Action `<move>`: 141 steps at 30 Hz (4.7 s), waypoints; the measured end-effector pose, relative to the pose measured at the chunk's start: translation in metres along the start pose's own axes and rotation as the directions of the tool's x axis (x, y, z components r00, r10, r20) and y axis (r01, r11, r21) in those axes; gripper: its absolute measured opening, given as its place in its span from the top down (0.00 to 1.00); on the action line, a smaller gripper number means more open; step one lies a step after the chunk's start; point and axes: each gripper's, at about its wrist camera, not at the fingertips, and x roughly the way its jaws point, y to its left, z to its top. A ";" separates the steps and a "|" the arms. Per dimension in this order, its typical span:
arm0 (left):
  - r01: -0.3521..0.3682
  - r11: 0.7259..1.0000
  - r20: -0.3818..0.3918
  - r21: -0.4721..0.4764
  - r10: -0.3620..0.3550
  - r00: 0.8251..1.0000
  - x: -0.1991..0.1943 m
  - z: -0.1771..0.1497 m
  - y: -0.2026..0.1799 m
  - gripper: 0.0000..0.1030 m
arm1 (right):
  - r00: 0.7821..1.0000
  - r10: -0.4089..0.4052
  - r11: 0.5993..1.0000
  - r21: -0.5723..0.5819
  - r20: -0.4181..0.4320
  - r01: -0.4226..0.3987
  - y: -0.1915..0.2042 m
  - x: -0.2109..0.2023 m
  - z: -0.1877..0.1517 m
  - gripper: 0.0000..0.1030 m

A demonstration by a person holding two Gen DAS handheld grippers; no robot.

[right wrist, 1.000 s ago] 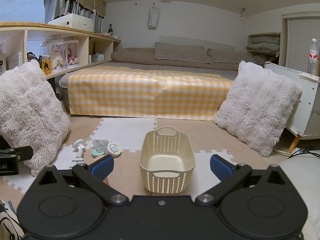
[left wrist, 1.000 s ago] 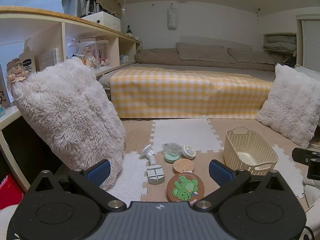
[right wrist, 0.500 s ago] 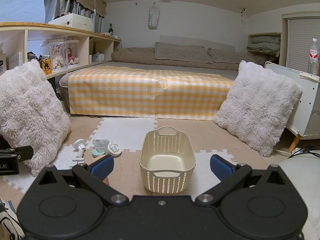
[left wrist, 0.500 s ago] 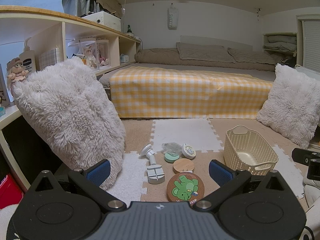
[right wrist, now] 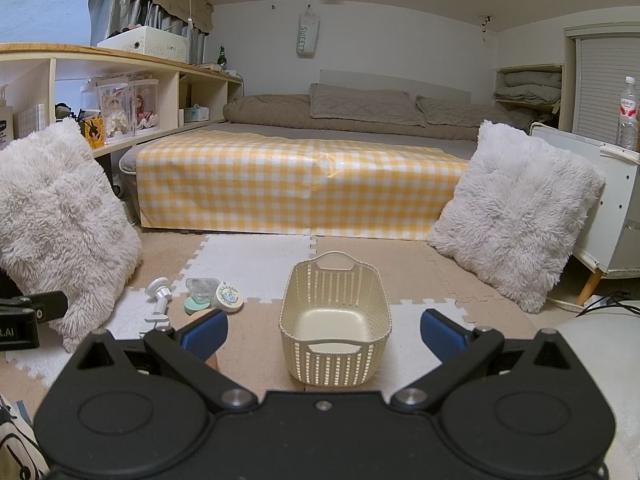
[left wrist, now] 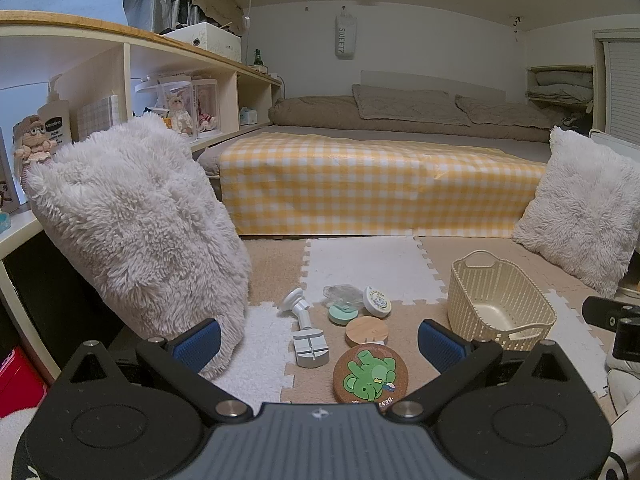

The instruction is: Organize rigid objects

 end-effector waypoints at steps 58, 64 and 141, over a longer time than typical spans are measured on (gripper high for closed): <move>0.140 0.990 0.077 0.009 -0.140 0.987 0.019 0.043 -0.008 0.00 | 0.999 -0.046 0.992 0.120 -0.014 0.047 -0.062 0.084 0.078 0.00; 0.138 0.988 0.062 0.075 -0.142 0.988 0.049 0.056 -0.020 0.00 | 1.000 -0.023 0.992 0.126 0.012 0.022 -0.084 0.126 0.088 0.00; 0.312 0.939 -0.687 0.148 -0.130 0.715 0.278 -0.043 -0.058 0.05 | 0.862 0.140 0.986 0.150 -0.488 -0.075 -0.112 0.300 0.040 0.95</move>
